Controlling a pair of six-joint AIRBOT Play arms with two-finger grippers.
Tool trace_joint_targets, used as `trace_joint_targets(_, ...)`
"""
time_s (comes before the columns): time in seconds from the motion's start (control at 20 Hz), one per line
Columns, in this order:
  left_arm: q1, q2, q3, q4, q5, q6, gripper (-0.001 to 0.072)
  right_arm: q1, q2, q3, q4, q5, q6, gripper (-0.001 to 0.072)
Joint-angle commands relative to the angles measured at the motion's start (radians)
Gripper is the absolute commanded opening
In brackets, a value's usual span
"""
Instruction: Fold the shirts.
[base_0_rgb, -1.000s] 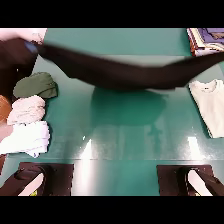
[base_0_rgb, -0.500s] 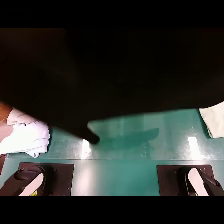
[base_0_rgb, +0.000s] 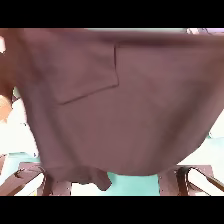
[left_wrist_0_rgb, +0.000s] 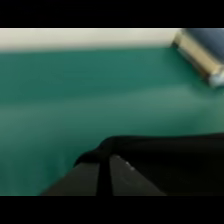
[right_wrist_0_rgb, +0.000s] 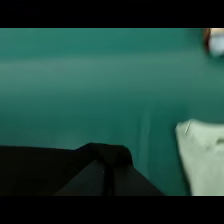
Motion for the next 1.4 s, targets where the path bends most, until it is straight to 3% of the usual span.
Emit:
trace_joint_targets(0.0,0.001,-0.164,-0.227,0.029,0.042,0.032,0.0028,0.154,-0.173,-0.180,-0.209,0.043,0.046,0.0018)
trace_joint_targets(0.15,0.001,-0.379,-0.235,0.026,0.174,0.047,0.0028,0.227,-0.358,-0.241,-0.214,-0.059,0.046,0.0018)
trace_joint_targets(0.3,0.001,-0.550,-0.169,0.023,0.349,0.047,0.0028,0.262,-0.541,-0.147,-0.213,-0.188,0.045,0.0018)
trace_joint_targets(0.6,0.026,-0.743,0.115,0.026,0.371,0.123,0.0027,0.269,-0.713,0.134,-0.208,-0.253,0.046,0.0018)
trace_joint_targets(0.7,0.064,-0.742,0.157,0.025,0.306,0.126,0.0027,0.260,-0.713,0.171,-0.209,-0.243,0.045,0.0017)
trace_joint_targets(0.8,0.105,-0.742,0.190,0.025,0.146,0.130,0.0027,0.261,-0.712,0.186,-0.215,-0.181,0.045,0.0017)
trace_joint_targets(1.0,0.130,-0.742,0.140,0.021,-0.136,0.232,0.0026,0.292,-0.688,0.101,-0.216,-0.121,0.036,0.0017)
trace_joint_targets(1.35,0.130,-0.742,-0.113,0.009,-0.088,0.230,0.0028,0.319,-0.576,-0.249,-0.212,-0.286,0.039,0.0018)
